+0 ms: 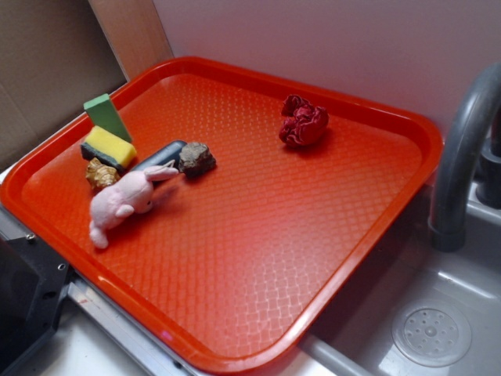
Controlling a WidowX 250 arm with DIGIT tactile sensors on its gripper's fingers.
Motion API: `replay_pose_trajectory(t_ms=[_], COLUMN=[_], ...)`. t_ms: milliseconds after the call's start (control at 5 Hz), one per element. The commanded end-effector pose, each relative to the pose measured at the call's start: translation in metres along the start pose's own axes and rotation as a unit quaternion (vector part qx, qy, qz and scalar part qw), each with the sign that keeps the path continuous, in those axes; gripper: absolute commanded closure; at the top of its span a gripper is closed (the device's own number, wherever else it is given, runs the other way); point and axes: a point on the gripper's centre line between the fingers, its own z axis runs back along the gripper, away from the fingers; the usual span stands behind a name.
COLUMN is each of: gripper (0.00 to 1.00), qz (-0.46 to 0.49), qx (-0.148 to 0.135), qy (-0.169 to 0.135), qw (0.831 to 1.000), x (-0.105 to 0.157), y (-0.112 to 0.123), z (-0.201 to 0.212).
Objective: Grab the plastic pickle.
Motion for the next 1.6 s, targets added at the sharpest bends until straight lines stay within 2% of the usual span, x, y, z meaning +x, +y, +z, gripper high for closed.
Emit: replay_pose_trajectory(t_ms=[0, 200, 400, 600, 800, 1000, 1200, 1400], gripper=[0.0, 0.0, 0.0, 0.0, 0.0, 0.0, 0.0, 0.0], qz=[0.0, -0.006, -0.036, -0.045, -0.044, -0.064, -0.075, -0.095], qx=[0.0, 0.005, -0.019, -0.022, -0.021, -0.007, 0.016, 0.022], qy=[0.0, -0.018, -0.033, -0.032, -0.049, -0.055, -0.052, -0.038], qw=[1.0, 1.0, 0.999, 0.998, 0.998, 0.996, 0.996, 0.995], x=[0.0, 0.023, 0.04, 0.057, 0.074, 0.086, 0.091, 0.1], y=[0.0, 0.012, 0.021, 0.029, 0.032, 0.025, 0.033, 0.033], z=[0.0, -0.042, -0.077, -0.109, -0.14, -0.164, -0.18, -0.202])
